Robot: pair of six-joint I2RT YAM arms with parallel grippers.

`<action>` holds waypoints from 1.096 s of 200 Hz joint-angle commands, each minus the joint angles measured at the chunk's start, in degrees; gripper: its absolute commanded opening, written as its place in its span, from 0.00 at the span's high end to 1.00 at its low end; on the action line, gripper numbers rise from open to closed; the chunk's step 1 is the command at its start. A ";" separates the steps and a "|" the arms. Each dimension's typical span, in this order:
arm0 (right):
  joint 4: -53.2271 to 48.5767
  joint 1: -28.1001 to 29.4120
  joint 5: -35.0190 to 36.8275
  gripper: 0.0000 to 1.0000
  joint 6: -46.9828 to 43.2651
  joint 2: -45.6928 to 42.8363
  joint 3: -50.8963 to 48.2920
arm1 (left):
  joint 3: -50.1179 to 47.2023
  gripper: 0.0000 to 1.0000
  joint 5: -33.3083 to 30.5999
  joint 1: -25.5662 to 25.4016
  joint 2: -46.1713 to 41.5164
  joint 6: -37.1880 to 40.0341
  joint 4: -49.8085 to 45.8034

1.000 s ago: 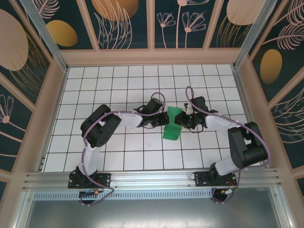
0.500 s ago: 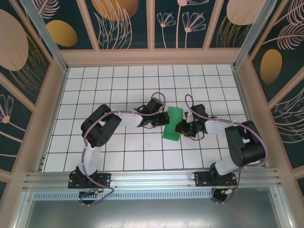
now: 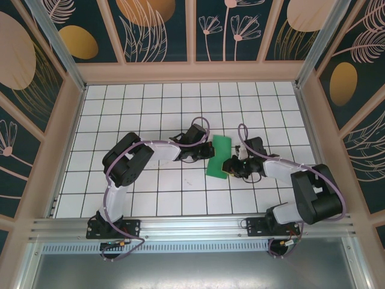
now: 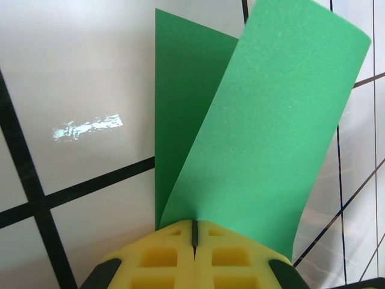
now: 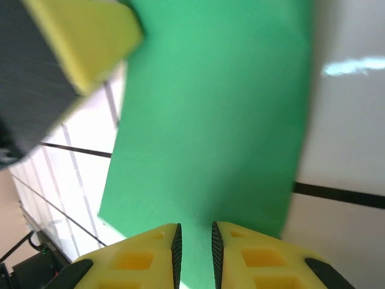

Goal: Fold a paper plane with a square sheet of paper (pick it up from the middle)
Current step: Fold the square sheet of paper in half at the center of the table.

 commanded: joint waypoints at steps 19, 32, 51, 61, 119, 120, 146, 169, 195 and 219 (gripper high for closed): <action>0.33 0.39 2.48 0.75 -0.68 3.92 -2.01 | -1.39 1.00 -1.70 -0.14 4.36 1.33 -5.70; -0.07 0.33 1.27 0.75 -0.32 1.92 -1.49 | -1.47 1.00 -1.78 -0.07 4.20 1.42 -5.83; -2.46 0.41 0.50 0.74 0.09 -2.71 0.12 | -1.55 1.00 -2.00 -0.10 4.09 1.45 -5.92; -3.56 0.40 0.37 0.74 0.52 -4.88 0.74 | -1.65 1.00 -1.88 -0.13 4.16 1.30 -5.62; 2.46 2.17 -1.78 0.75 4.79 -5.27 -3.68 | -1.83 1.00 -1.52 -0.07 3.98 1.42 -5.48; 2.43 2.16 -1.77 0.75 4.79 -5.20 -3.78 | -1.83 1.00 -1.52 -0.06 3.98 1.42 -5.46; 0.32 2.20 1.46 0.75 3.42 -3.31 -5.05 | -1.96 1.00 -1.78 -0.08 3.89 1.35 -5.39; -2.46 2.14 3.66 0.75 2.02 -2.04 -4.47 | -1.65 1.00 -1.53 -0.10 4.11 1.33 -5.26; -3.55 2.35 1.68 0.75 2.54 -5.16 -2.07 | -1.65 1.00 -1.61 -0.09 3.97 1.34 -5.28; -3.45 2.40 0.53 0.74 3.38 -8.38 -0.62 | -1.74 1.00 -1.53 -0.07 3.94 1.13 -5.09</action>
